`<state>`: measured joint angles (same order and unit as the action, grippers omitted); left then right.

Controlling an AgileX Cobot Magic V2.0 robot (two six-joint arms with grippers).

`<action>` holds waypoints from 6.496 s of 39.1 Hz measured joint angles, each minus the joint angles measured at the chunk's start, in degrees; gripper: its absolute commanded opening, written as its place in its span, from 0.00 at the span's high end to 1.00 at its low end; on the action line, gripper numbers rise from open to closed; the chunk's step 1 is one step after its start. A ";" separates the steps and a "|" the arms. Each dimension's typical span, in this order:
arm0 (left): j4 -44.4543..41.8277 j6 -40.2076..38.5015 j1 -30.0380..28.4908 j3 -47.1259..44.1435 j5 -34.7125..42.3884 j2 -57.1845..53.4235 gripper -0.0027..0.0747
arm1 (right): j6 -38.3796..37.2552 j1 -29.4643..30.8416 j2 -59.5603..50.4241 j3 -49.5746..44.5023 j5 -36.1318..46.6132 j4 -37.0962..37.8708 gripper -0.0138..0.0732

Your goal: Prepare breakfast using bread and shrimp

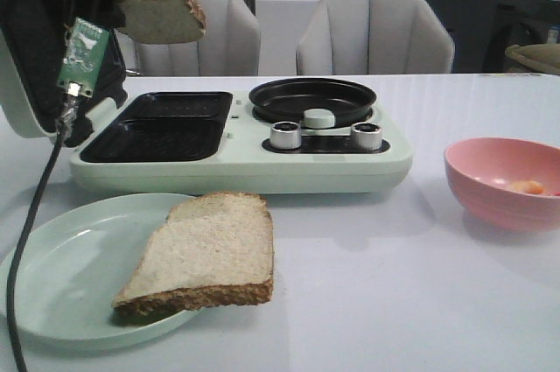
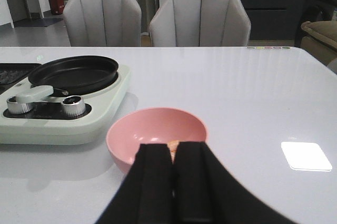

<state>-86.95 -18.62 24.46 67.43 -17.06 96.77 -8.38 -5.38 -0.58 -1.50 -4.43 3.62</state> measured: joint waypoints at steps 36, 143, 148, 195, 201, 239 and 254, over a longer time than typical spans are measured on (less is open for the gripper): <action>-0.29 0.00 -1.25 10.96 -0.11 21.27 0.59 | 0.00 0.00 0.00 0.00 0.00 0.00 0.68; 78.78 14.42 -0.51 -25.21 -20.72 -69.04 0.10 | 0.00 0.00 0.00 0.00 0.00 0.00 0.68; 79.79 14.42 -0.51 -31.32 -18.21 -76.89 0.10 | 0.00 0.00 0.00 0.00 0.00 0.00 0.68; 82.12 14.42 -0.51 -45.20 -9.42 -94.53 0.10 | 0.00 -0.34 12.04 20.69 -13.07 0.00 0.68; 82.12 14.42 -0.51 -45.20 -9.36 -94.53 0.10 | 0.05 -0.48 15.86 20.84 -15.62 -0.11 0.68; 82.12 14.42 -0.51 -45.20 -9.28 -94.53 0.10 | 0.05 -20.79 73.20 43.39 -17.69 -27.04 0.21; 82.12 14.42 -0.51 -45.20 -9.28 -94.53 0.10 | 11.67 -22.89 93.74 54.18 -19.76 -42.27 0.21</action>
<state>-4.83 -4.21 23.95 22.22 -26.34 2.24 3.29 -28.27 93.16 52.69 -24.19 -38.66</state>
